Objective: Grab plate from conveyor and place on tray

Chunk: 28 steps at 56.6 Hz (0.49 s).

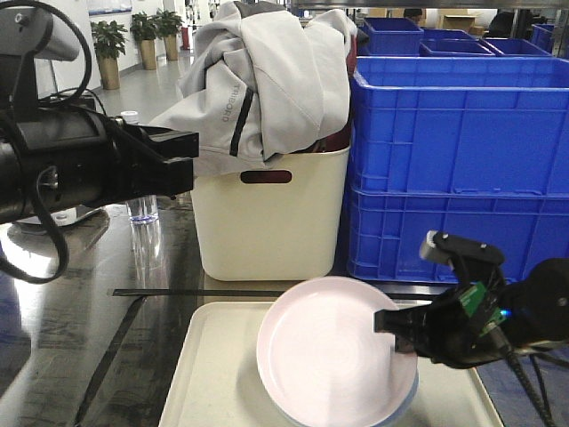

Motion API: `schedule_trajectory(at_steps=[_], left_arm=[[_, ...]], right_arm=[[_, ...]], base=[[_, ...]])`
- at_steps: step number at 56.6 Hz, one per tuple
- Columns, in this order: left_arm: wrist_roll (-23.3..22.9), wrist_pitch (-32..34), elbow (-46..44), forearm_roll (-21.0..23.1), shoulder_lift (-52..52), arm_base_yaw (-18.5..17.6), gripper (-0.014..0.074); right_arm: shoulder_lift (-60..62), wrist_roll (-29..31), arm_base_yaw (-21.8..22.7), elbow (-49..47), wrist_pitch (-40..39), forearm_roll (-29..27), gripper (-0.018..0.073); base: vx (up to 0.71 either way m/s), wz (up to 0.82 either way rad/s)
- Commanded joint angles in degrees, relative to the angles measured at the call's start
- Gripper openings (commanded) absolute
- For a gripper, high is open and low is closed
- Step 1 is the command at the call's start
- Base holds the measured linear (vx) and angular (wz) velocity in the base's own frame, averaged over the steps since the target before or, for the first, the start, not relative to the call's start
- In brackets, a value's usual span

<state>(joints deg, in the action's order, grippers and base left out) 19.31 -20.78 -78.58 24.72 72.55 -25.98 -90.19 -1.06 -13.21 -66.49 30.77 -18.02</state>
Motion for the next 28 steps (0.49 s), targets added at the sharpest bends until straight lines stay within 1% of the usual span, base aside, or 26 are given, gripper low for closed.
schedule_trajectory(at_steps=[1, 7, 11, 24, 28], left_arm=[[-0.42, 2.76, -1.79, -0.04, -1.6, -0.14, -0.0003], [-0.48, 1.77, -1.74, 0.01, -1.5, -0.14, -0.0003], [-0.48, 1.87, -1.74, 0.01, -1.5, -0.14, -0.0003], [-0.48, 1.51, -1.74, 0.01, -1.5, -0.14, -0.0003], [-0.48, 0.9, -1.74, -0.12, -1.5, -0.14, -0.0003]], right_arm=[[0.89, 0.63, -0.01, -1.74, -4.5, -0.83, 0.0017], [0.53, 1.94, -0.01, -1.74, -4.64, -0.73, 0.0088], [0.53, 2.55, -0.01, -1.74, -4.82, -0.73, 0.0156], [0.72, 2.58, -0.01, -1.74, -5.45, -0.67, 0.0459], [1.62, 3.0, -0.01, -1.74, -5.6, 0.1, 0.0522]], base=[[0.0, 0.0], [0.0, 0.0], [0.0, 0.0], [0.0, 0.0], [0.0, 0.0]])
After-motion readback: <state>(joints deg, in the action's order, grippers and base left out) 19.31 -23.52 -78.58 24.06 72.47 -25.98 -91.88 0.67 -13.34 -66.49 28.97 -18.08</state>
